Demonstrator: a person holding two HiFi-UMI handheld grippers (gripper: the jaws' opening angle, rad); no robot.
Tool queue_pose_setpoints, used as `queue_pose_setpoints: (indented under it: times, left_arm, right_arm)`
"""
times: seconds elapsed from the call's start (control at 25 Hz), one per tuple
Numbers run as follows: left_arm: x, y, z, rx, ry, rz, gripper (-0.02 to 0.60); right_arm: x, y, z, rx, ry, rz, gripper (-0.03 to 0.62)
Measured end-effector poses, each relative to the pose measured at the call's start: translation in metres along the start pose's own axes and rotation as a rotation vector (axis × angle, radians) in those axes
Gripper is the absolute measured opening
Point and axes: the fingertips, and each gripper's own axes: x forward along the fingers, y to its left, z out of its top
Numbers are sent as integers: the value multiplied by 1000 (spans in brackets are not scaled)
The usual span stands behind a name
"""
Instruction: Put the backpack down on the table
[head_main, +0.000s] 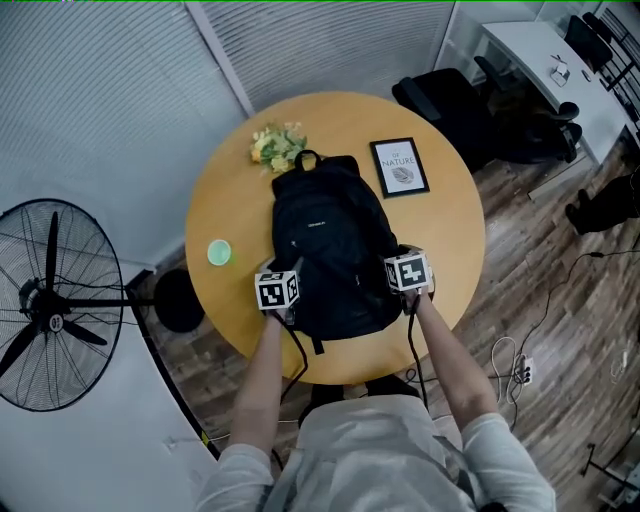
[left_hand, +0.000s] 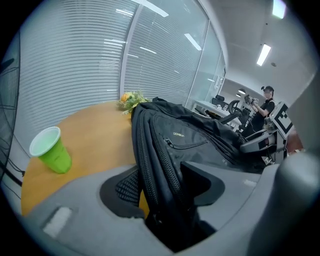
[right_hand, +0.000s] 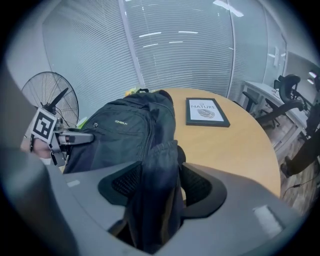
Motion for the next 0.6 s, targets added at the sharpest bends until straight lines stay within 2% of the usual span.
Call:
queue_pose_setpoints:
  times: [0.12,0.28,0.6]
  left_arm:
    - [-11,4,2,1,-24,22,276]
    - [-28,4,7,22,-54,20,276]
    - [-72,7,10,-25,-133,-8,275]
  right_arm:
    - [-13,6,-1,9,-32,11,247]
    - [-21,21,0,-21,-71,35,250]
    - [-46,42,3,-35,-142,16,252]
